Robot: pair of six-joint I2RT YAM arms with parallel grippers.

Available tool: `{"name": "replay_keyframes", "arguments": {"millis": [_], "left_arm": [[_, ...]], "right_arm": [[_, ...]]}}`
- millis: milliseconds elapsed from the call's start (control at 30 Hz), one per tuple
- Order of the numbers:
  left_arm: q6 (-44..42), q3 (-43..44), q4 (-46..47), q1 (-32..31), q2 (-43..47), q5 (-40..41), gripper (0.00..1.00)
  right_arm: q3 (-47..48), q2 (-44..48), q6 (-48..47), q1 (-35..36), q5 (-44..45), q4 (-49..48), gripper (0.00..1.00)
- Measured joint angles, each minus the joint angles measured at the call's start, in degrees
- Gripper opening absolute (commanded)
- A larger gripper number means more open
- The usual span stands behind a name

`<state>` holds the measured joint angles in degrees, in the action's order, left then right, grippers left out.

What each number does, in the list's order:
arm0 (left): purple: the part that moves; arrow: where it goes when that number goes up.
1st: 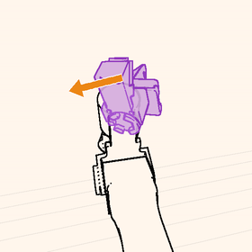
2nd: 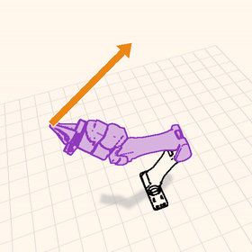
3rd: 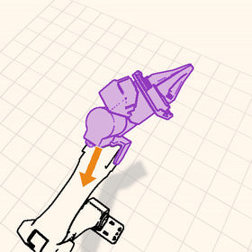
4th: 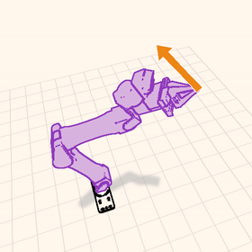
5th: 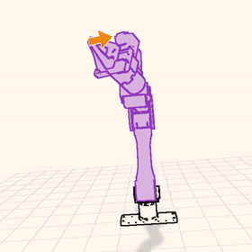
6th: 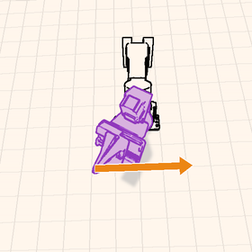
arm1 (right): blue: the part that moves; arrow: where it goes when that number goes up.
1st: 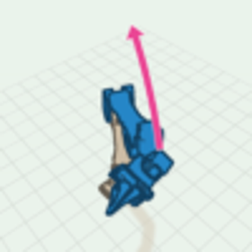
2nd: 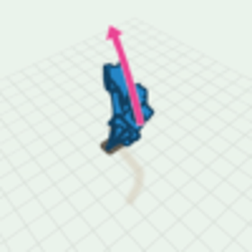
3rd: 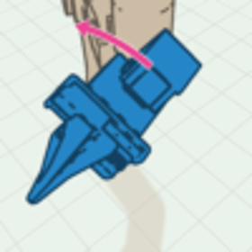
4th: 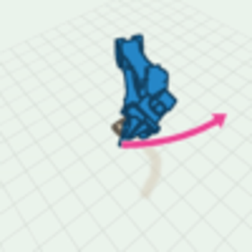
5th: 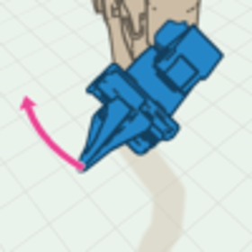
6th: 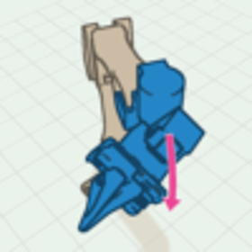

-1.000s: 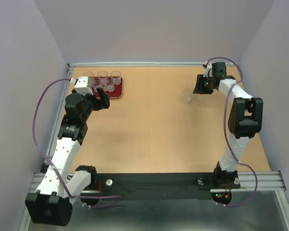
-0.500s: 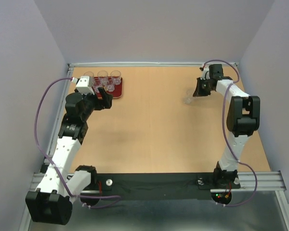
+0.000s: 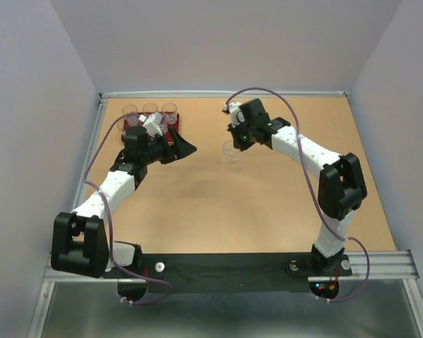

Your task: Place the glasses into the tray

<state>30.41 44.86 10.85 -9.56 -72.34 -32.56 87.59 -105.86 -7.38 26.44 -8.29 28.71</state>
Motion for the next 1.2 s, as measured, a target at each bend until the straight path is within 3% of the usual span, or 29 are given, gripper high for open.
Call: {"name": "replay_keyframes", "arguments": {"millis": [133,333,1033,1200], "left_arm": [[3.7,0.0,1.8,-5.6,-1.1,0.3,0.89],[7.0,0.0,4.0,-11.7,-2.2,4.2,0.76],[6.9,2.5,0.2,-18.6,-5.9,22.5,0.58],[6.6,3.5,0.0,-20.2,-7.7,26.1,0.29]], "right_arm": [[0.8,-0.2,-2.3,8.5,3.8,0.7,0.00],[4.3,-0.7,-3.8,14.3,8.9,1.4,0.01],[6.4,-1.5,-4.0,17.1,13.3,2.3,0.01],[6.4,-1.5,-4.0,17.4,13.3,2.4,0.01]]}}
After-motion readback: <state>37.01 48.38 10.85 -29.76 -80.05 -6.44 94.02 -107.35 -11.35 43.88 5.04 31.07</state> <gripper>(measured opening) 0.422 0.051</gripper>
